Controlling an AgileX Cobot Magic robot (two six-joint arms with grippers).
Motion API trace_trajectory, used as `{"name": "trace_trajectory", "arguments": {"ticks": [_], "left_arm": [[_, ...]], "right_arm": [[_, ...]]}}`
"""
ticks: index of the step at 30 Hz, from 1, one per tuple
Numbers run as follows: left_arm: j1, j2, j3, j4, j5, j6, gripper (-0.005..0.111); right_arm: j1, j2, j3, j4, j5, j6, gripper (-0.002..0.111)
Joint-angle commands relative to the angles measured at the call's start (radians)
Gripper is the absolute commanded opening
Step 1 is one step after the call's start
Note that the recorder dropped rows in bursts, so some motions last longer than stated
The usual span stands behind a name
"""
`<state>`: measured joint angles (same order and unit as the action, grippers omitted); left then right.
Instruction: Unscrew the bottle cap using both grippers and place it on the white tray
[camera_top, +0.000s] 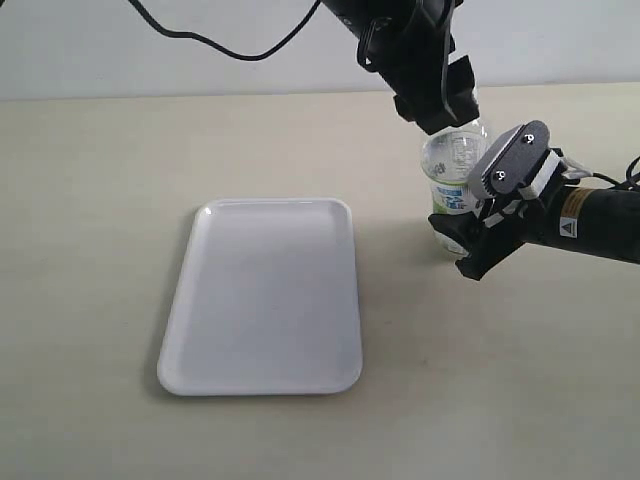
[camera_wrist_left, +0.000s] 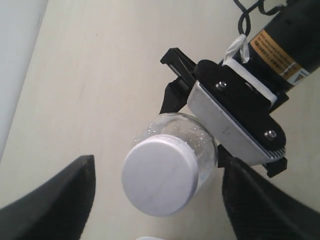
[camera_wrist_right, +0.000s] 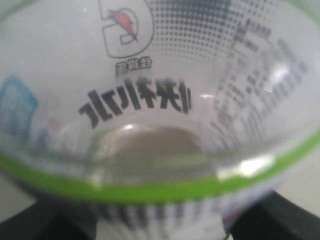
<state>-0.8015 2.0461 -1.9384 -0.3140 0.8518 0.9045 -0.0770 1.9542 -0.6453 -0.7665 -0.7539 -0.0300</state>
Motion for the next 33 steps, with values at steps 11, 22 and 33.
{"name": "trace_trajectory", "arguments": {"ticks": [11,22,33], "left_arm": [[-0.005,-0.038,-0.003,0.003,0.063,0.288,0.069],[-0.005,-0.038,-0.003,0.072,0.045,0.507,0.069],[-0.005,-0.001,-0.003,0.037,-0.021,0.666,0.069]], "right_arm": [[-0.005,-0.011,0.0,0.011,0.008,-0.002,0.0],[-0.005,-0.011,0.0,0.011,0.008,-0.013,0.0],[-0.005,-0.011,0.0,0.011,0.008,-0.03,0.0]]}}
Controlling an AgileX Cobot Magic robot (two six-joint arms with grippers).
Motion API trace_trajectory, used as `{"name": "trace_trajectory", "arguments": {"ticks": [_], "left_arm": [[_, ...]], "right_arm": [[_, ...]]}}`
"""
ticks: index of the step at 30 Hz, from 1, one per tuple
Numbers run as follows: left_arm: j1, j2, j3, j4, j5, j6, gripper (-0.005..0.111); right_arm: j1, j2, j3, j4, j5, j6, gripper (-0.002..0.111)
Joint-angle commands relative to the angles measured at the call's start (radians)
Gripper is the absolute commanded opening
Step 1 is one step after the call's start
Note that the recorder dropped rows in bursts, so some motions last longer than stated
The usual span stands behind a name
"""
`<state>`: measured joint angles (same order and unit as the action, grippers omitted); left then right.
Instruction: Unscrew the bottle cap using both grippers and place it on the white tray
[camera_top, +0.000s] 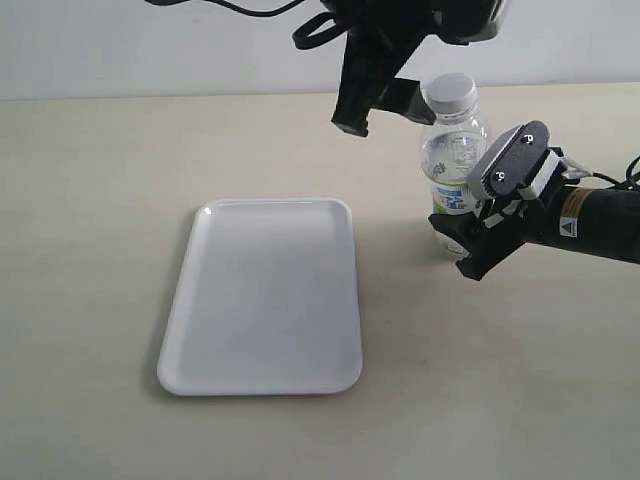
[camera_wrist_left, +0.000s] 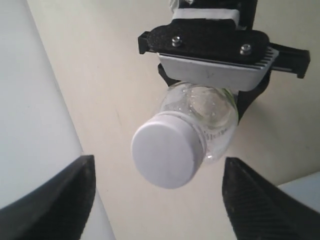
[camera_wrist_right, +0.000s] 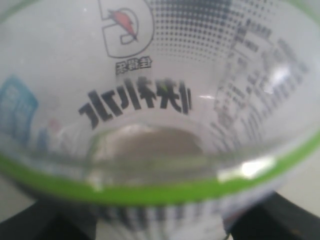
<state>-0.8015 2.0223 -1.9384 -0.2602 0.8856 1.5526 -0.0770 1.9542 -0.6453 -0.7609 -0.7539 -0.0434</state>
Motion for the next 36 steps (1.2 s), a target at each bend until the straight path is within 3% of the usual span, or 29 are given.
{"name": "trace_trajectory", "arguments": {"ticks": [1,36], "left_arm": [[-0.005,0.026,-0.003,-0.017,-0.068,0.018,0.069],[-0.005,0.03,-0.003,-0.017,-0.014,0.009,0.069]], "right_arm": [[-0.005,-0.011,0.0,0.002,0.008,-0.019,0.0],[-0.005,-0.011,0.0,0.002,0.008,-0.026,0.0]]}}
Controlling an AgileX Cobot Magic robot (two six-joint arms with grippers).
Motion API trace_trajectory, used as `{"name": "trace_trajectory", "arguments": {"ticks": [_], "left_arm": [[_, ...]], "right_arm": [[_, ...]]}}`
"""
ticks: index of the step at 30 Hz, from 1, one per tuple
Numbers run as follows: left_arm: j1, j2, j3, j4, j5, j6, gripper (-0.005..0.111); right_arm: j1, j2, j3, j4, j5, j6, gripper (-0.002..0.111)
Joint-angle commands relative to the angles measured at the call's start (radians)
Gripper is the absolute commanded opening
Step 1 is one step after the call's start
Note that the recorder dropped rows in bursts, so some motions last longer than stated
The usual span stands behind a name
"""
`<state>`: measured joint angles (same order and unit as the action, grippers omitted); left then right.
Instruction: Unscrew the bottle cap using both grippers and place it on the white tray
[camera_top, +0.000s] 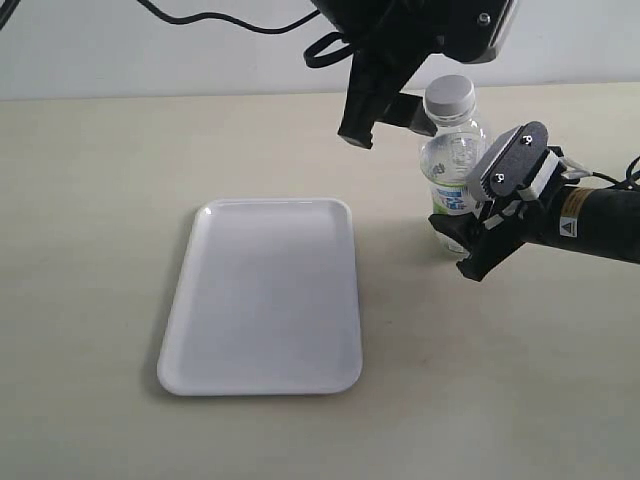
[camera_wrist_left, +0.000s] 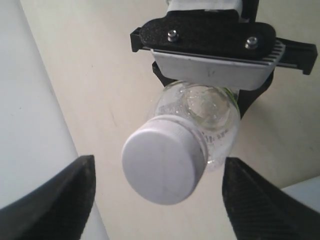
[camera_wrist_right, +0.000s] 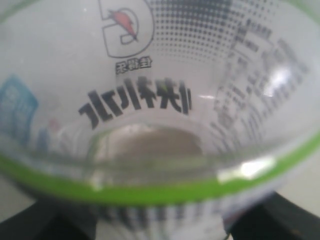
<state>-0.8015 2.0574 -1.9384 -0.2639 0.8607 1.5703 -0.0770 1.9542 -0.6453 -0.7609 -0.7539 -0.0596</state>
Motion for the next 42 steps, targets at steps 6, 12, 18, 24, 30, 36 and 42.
{"name": "trace_trajectory", "arguments": {"ticks": [6,12,18,24,30,36,42], "left_arm": [[-0.005,-0.005,-0.003,-0.015,0.019,-0.009,0.069],[-0.005,-0.005,-0.003,-0.015,0.021,-0.011,0.069],[-0.005,-0.005,-0.003,-0.015,0.024,-0.011,0.049],[-0.005,-0.005,-0.003,-0.015,0.024,-0.011,0.019],[-0.005,-0.005,-0.003,-0.015,0.024,-0.011,0.0],[-0.005,-0.005,-0.003,-0.015,0.007,-0.011,0.0],[-0.005,-0.005,-0.003,-0.015,0.027,-0.011,0.045]], "right_arm": [[-0.005,-0.011,0.0,0.002,0.008,-0.01,0.0],[-0.005,-0.011,0.0,0.005,0.008,-0.01,0.0],[-0.005,-0.011,0.0,0.005,0.008,-0.01,0.0],[-0.005,-0.011,0.0,0.005,0.008,-0.01,0.0],[-0.005,-0.011,0.0,0.005,0.008,-0.01,0.0],[-0.005,-0.011,0.0,0.005,0.008,-0.01,0.0],[-0.005,-0.011,0.0,0.005,0.008,-0.024,0.0]]}}
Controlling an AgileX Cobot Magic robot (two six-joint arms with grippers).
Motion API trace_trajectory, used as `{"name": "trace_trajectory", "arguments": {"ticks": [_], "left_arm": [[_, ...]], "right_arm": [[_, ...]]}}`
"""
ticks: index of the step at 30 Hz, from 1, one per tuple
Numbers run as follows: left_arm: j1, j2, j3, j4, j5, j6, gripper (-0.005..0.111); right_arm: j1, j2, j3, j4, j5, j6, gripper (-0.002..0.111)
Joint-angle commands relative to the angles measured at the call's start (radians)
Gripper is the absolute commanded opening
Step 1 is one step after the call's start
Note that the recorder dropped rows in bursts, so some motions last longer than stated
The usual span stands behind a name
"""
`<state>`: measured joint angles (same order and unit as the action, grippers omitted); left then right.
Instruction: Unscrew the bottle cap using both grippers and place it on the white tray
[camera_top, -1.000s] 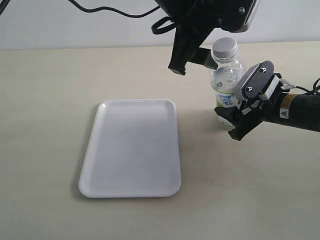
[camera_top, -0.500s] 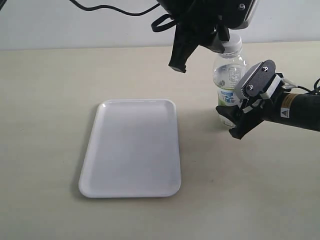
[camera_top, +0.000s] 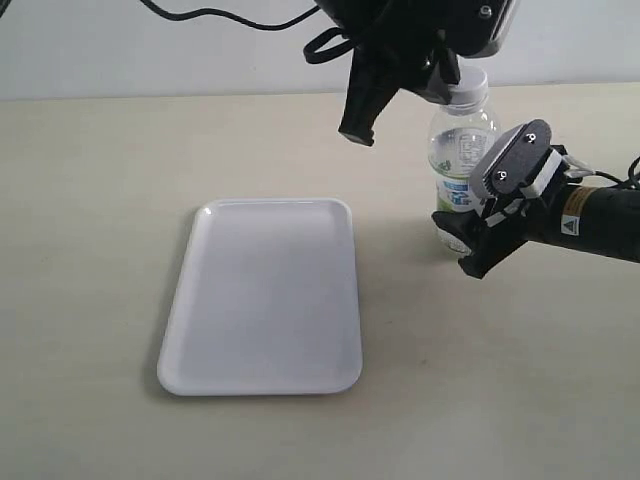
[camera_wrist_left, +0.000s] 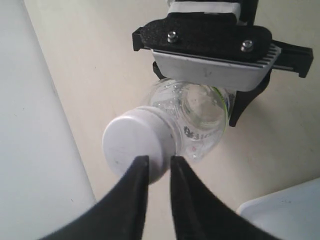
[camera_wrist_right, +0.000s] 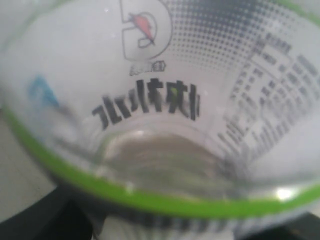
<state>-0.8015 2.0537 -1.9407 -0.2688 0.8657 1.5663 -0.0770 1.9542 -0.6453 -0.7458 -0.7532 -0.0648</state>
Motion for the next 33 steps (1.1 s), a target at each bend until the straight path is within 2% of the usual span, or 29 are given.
{"name": "trace_trajectory", "arguments": {"ticks": [1,3,6,10,33], "left_arm": [[-0.005,-0.001,-0.001,-0.01,0.022,-0.009,0.054],[-0.005,-0.001,-0.001,-0.01,0.02,-0.009,0.067],[-0.005,-0.001,-0.001,-0.027,0.018,-0.003,0.075],[-0.005,-0.001,-0.001,-0.029,0.018,-0.003,0.075],[-0.005,-0.001,-0.001,-0.033,0.026,-0.001,0.074]], "right_arm": [[-0.005,-0.011,0.0,-0.01,0.007,-0.019,0.0],[-0.005,-0.011,0.0,-0.01,0.007,-0.024,0.0],[-0.005,-0.01,0.0,-0.01,0.007,-0.076,0.0],[-0.005,-0.01,0.0,-0.01,0.007,-0.167,0.0],[-0.005,-0.01,0.0,-0.015,0.001,-0.169,0.0]]}}
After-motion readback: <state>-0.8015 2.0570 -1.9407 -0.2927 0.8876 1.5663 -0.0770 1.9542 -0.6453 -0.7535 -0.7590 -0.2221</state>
